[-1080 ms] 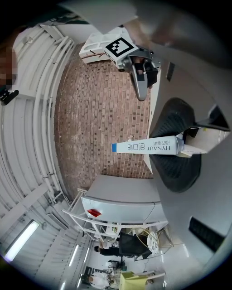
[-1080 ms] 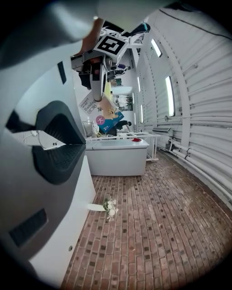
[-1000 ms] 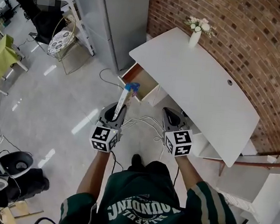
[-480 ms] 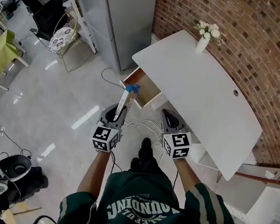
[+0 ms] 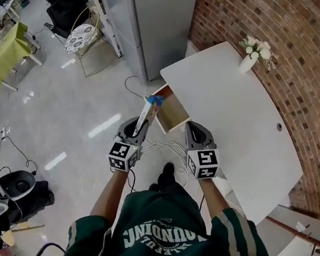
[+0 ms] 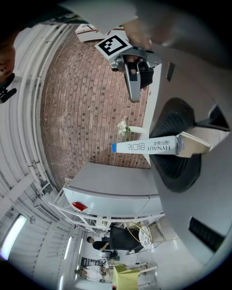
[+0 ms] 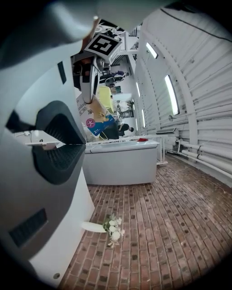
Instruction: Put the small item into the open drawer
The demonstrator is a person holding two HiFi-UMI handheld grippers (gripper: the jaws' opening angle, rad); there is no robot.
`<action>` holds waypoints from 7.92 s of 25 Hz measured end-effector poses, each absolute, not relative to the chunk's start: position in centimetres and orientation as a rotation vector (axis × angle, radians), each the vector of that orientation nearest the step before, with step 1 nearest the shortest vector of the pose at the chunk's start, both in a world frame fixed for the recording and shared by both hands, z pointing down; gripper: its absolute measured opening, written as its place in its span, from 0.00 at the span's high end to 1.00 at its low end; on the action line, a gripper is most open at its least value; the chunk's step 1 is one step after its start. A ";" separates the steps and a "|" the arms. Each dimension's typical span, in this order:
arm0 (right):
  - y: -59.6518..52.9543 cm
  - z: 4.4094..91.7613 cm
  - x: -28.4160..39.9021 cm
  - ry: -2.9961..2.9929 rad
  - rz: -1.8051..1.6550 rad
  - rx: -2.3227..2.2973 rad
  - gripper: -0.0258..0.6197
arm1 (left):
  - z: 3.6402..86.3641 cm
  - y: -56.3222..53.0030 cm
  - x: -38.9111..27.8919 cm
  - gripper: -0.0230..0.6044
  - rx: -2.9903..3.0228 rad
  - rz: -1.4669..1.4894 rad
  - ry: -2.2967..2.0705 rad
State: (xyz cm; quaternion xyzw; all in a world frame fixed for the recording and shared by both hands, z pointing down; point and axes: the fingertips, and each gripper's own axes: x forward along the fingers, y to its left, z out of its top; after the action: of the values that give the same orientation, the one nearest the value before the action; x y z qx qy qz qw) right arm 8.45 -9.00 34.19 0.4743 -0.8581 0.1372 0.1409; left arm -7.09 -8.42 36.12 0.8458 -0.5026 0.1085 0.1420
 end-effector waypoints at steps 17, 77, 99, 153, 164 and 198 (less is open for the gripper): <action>-12.6 36.9 6.3 -2.531 0.419 1.182 0.92 | 40.0 -10.9 -8.2 0.81 2.364 0.480 -1.503; -14.3 63.5 3.9 -2.180 0.744 1.158 0.92 | 71.5 -20.3 0.4 0.81 2.566 0.865 -0.652; -12.9 71.1 6.7 -2.062 0.891 1.300 0.92 | 78.1 -20.8 3.8 0.81 2.721 1.309 -0.063; -13.2 72.3 8.3 -1.992 0.948 1.347 0.92 | 85.1 -24.3 3.8 0.66 2.563 1.719 0.341; -12.9 72.2 8.4 -2.010 0.932 1.337 0.92 | 85.3 -24.2 4.2 0.66 2.618 1.779 0.335; -15.4 69.6 5.4 -2.020 0.908 1.334 0.92 | 75.8 -25.0 1.4 0.94 2.735 1.426 -0.346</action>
State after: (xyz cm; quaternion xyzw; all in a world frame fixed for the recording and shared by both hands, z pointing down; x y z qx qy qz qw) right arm 5.42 -15.38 69.57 0.4962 -0.7512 0.3379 0.2746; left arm 1.38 -24.98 75.80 0.8810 -0.1116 0.4594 0.0189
